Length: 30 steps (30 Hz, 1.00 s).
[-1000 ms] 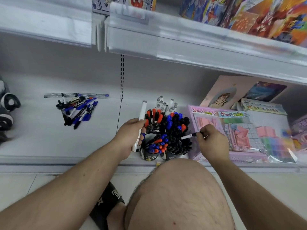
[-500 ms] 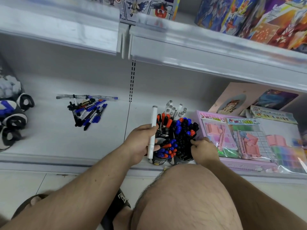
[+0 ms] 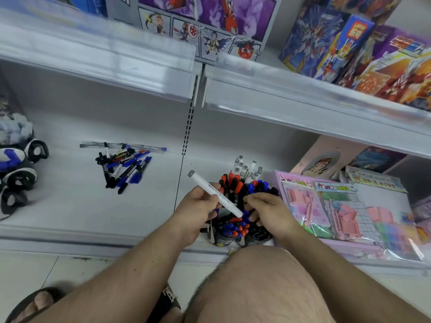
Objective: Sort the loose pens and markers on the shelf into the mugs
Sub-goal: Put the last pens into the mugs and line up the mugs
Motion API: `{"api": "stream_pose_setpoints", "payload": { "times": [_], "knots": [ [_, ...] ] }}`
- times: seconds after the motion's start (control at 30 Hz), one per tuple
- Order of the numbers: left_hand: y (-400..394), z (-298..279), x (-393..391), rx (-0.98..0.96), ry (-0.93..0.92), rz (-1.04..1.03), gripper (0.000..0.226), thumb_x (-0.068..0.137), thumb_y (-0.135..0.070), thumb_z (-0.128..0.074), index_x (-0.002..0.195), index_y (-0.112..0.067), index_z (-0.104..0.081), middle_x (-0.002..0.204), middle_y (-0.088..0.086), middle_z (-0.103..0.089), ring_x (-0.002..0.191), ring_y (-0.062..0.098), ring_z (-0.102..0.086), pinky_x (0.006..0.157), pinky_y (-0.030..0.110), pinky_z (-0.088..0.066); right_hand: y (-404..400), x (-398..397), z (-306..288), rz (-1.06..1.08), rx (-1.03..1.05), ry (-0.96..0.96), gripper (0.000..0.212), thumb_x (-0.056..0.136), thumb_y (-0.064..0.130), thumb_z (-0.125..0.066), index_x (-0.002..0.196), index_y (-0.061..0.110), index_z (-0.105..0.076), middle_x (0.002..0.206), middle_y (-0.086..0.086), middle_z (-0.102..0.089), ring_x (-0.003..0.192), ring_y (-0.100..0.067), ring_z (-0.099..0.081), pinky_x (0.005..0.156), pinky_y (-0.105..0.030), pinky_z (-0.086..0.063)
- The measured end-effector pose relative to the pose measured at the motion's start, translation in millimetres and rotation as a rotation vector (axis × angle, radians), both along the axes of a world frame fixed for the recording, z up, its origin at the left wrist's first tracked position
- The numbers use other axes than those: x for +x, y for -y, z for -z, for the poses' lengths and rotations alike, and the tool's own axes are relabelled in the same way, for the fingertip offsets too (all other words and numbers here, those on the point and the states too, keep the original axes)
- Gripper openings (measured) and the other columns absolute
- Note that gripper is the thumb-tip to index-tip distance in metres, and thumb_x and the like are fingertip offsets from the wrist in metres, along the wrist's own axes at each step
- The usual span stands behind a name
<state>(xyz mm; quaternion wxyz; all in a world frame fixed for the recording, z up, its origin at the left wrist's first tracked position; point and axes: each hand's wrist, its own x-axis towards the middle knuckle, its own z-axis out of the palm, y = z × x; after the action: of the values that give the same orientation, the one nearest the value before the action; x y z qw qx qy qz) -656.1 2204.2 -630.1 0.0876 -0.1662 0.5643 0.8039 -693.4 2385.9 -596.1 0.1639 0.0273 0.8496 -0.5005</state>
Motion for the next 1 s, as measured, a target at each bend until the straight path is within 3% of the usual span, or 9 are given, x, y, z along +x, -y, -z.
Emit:
{"api": "stream_pose_setpoints", "payload": {
  "times": [0.07,0.13,0.3,0.4,0.47,0.57,0.67,0.77,1.0],
  "knots": [
    [0.7,-1.8,0.9,-0.259,-0.065,0.04,0.026,0.1,-0.01,-0.049,0.118,-0.024,-0.062,0.105,-0.003,-0.065,0.086,0.008,-0.058,0.072,0.02,-0.046,5.1,1.0,-7.1,-0.036,0.069,-0.151,0.016,0.093,0.015,-0.062,0.092,0.03,-0.068,0.09,0.007,-0.069,0.078,-0.009,-0.062,0.078,-0.026,-0.048],
    [0.8,-0.3,1.2,-0.43,-0.153,0.068,0.025,0.099,-0.013,-0.049,0.115,-0.028,-0.061,0.102,-0.005,-0.063,0.087,0.007,-0.059,0.068,0.018,-0.044,10.9,1.6,-14.5,-0.121,0.026,-0.239,0.025,0.089,0.011,-0.068,0.094,0.035,-0.067,0.085,0.011,-0.068,0.079,-0.007,-0.064,0.081,-0.026,-0.049],
    [1.5,15.3,-1.7,-0.818,-0.335,0.168,0.034,0.095,-0.013,-0.055,0.126,-0.026,-0.061,0.108,0.0,-0.056,0.101,0.021,-0.053,0.09,0.042,-0.047,28.9,5.0,-25.5,-0.278,-0.01,-0.389,0.032,0.084,0.016,-0.076,0.11,0.031,-0.064,0.08,0.012,-0.066,0.065,-0.005,-0.059,0.068,-0.024,-0.053],
    [0.1,15.5,-3.3,-0.938,-0.352,0.238,0.036,0.096,-0.018,-0.055,0.13,-0.03,-0.058,0.105,-0.006,-0.05,0.107,0.022,-0.048,0.094,0.042,-0.042,32.5,4.1,-18.8,-0.271,0.107,-0.529,0.018,0.088,0.015,-0.072,0.096,0.03,-0.067,0.068,0.028,-0.061,0.056,0.0,-0.054,0.058,-0.011,-0.041],
    [0.1,13.2,-5.6,-0.951,-0.362,0.252,0.038,0.096,-0.025,-0.056,0.132,-0.036,-0.055,0.106,-0.008,-0.051,0.108,0.02,-0.048,0.094,0.043,-0.042,31.0,0.6,-14.2,-0.189,0.094,-0.553,0.021,0.089,0.011,-0.069,0.087,0.031,-0.066,0.065,0.022,-0.063,0.053,-0.001,-0.054,0.054,-0.01,-0.038],
    [3.9,9.8,-11.7,-0.891,-0.302,0.209,0.052,0.094,-0.036,-0.058,0.143,-0.04,-0.042,0.129,-0.005,-0.048,0.123,0.018,-0.039,0.106,0.043,-0.035,16.5,-20.2,-15.7,0.067,0.049,-0.597,0.015,0.091,0.013,-0.068,0.092,0.028,-0.069,0.076,0.005,-0.069,0.051,-0.003,-0.053,0.05,-0.015,-0.042],
    [7.0,9.9,-17.9,-0.797,-0.235,0.196,0.06,0.094,-0.04,-0.057,0.148,-0.039,-0.032,0.143,-0.004,-0.04,0.135,0.018,-0.031,0.114,0.045,-0.029,-8.4,-51.0,-15.8,0.279,0.139,-0.691,0.016,0.094,0.019,-0.063,0.108,0.017,-0.07,0.094,-0.006,-0.071,0.075,-0.014,-0.066,0.071,-0.032,-0.055],
    [5.1,10.7,-24.2,-0.695,-0.206,0.17,0.056,0.094,-0.037,-0.058,0.146,-0.038,-0.037,0.143,-0.006,-0.043,0.137,0.018,-0.032,0.114,0.045,-0.031,-22.3,-73.6,-12.6,0.301,0.294,-0.77,0.025,0.097,0.015,-0.057,0.118,0.008,-0.068,0.106,-0.013,-0.068,0.097,-0.028,-0.065,0.091,-0.034,-0.049],
    [9.8,10.5,-36.0,-0.588,-0.17,0.159,0.049,0.095,-0.034,-0.058,0.143,-0.036,-0.043,0.136,-0.016,-0.047,0.134,0.009,-0.034,0.112,0.037,-0.033,-12.6,-126.5,4.1,0.183,0.587,-0.726,0.034,0.1,0.013,-0.048,0.13,0.006,-0.062,0.123,-0.02,-0.065,0.113,-0.035,-0.059,0.092,-0.033,-0.044]
  ]
}}
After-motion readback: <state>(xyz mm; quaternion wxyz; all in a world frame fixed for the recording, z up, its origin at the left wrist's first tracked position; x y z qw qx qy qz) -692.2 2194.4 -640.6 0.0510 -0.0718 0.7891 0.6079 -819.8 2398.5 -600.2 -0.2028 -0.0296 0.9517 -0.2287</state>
